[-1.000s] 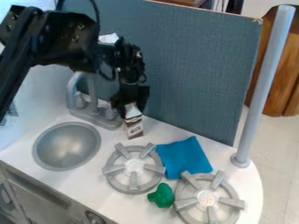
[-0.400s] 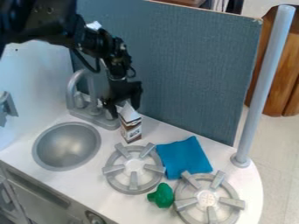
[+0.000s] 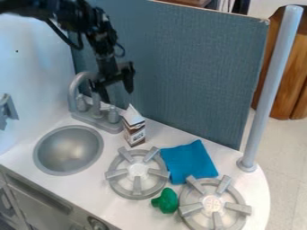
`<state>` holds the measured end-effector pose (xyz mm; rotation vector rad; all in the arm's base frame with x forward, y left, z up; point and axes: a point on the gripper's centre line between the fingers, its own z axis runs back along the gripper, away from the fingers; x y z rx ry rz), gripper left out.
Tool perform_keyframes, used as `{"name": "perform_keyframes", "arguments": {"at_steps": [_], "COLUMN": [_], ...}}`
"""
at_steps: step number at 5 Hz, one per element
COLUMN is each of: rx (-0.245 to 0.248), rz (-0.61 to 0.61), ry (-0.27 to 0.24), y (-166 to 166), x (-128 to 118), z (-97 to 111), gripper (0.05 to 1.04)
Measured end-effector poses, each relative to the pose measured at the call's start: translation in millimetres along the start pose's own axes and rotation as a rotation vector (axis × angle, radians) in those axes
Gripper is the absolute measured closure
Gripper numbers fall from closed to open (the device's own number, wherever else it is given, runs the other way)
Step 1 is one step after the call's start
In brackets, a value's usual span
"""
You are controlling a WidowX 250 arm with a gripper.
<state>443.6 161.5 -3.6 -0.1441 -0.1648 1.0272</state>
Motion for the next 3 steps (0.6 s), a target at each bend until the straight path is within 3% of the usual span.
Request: {"name": "perform_keyframes", "arguments": {"at_steps": [1, 2, 3], "rx": [0.093, 0.199, 0.212], "rz": [-0.07, -0.168, -0.239], "ry": [0.067, 0.025, -0.028], "y": [25, 57, 83], "x": [-1, -13, -42], "z": [41, 76, 82], "gripper": [0.079, 0.079, 0.079]}}
